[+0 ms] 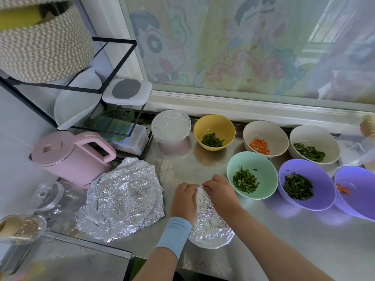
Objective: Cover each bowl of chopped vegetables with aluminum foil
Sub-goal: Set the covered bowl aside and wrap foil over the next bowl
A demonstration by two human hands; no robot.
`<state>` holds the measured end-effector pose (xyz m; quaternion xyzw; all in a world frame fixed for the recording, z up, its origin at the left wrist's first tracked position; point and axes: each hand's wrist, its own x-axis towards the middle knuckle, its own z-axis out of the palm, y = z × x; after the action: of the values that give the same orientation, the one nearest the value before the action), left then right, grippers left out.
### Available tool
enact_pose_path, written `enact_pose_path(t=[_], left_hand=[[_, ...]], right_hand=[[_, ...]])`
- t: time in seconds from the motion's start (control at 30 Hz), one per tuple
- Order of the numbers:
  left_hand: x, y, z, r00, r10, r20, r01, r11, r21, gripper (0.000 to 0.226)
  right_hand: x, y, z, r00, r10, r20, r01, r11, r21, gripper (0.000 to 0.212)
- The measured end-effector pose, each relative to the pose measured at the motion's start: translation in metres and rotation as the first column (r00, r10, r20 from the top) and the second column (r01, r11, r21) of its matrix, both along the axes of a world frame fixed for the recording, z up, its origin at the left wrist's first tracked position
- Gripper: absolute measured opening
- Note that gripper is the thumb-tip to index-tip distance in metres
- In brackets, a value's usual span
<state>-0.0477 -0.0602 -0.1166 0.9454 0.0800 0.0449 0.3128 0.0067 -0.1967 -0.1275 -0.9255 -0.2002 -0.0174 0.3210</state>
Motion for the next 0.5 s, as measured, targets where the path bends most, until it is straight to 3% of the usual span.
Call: enact_pose_path(t=[0.23,0.33,0.5], left_hand=[[-0.004,-0.001,0.003,0.99,0.11,-0.089,-0.106,0.993,0.041,0.027],[0.001,-0.001,0.003,0.996,0.001,-0.086,-0.003,1.0,-0.024,0.043],[0.011,-0.002,-0.001,0.994,-0.047,-0.099,0.035,0.993,-0.117,0.028]], right_hand=[[-0.002,0.003,0.009,0.999,0.029,0.024,-0.03,0.999,0.028,0.029],[-0.01,0.001,0.008,0.997,-0.046,0.059,0.044,0.998,0.039,0.022],[-0.009,-0.002,0.003,0.988,-0.107,-0.108,0.118,0.988,0.095,0.014]])
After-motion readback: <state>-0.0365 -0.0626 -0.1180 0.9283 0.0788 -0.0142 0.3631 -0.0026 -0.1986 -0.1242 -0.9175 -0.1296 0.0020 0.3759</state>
